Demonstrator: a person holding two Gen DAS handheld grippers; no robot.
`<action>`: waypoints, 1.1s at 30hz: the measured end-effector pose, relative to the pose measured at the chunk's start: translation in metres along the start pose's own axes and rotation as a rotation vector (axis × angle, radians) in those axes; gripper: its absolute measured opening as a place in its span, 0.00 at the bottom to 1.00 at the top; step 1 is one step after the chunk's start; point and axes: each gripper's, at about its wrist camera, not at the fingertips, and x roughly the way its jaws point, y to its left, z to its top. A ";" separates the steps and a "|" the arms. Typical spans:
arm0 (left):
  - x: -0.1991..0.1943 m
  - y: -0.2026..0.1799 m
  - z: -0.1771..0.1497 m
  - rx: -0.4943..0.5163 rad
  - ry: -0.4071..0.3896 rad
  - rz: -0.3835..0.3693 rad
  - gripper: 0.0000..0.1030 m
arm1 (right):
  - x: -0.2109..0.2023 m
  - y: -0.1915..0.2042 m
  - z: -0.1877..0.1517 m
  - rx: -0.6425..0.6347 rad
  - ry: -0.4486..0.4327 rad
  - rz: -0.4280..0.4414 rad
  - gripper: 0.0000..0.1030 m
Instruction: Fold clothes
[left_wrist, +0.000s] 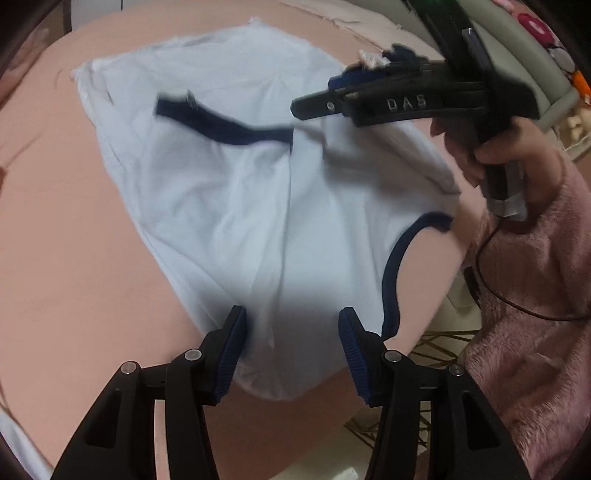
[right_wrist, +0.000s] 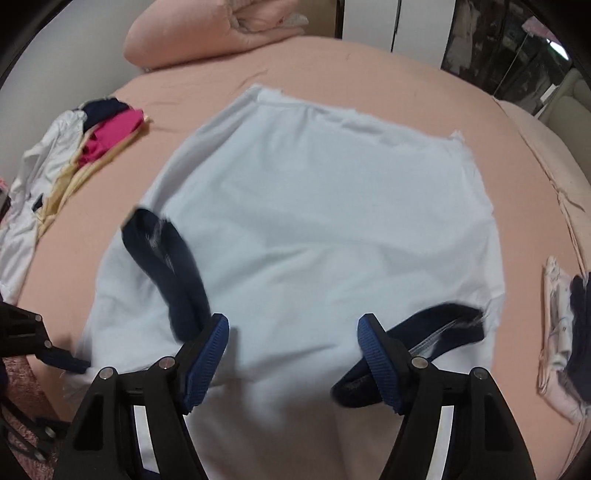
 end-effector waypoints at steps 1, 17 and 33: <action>-0.006 0.003 0.004 -0.010 -0.045 0.016 0.46 | -0.005 -0.002 0.001 0.002 -0.012 0.014 0.70; 0.024 0.037 0.054 -0.111 -0.125 0.168 0.47 | -0.020 0.006 -0.022 0.054 -0.057 0.122 0.71; 0.006 -0.033 0.009 -0.226 -0.144 0.384 0.49 | -0.062 -0.047 -0.136 0.022 0.222 -0.119 0.72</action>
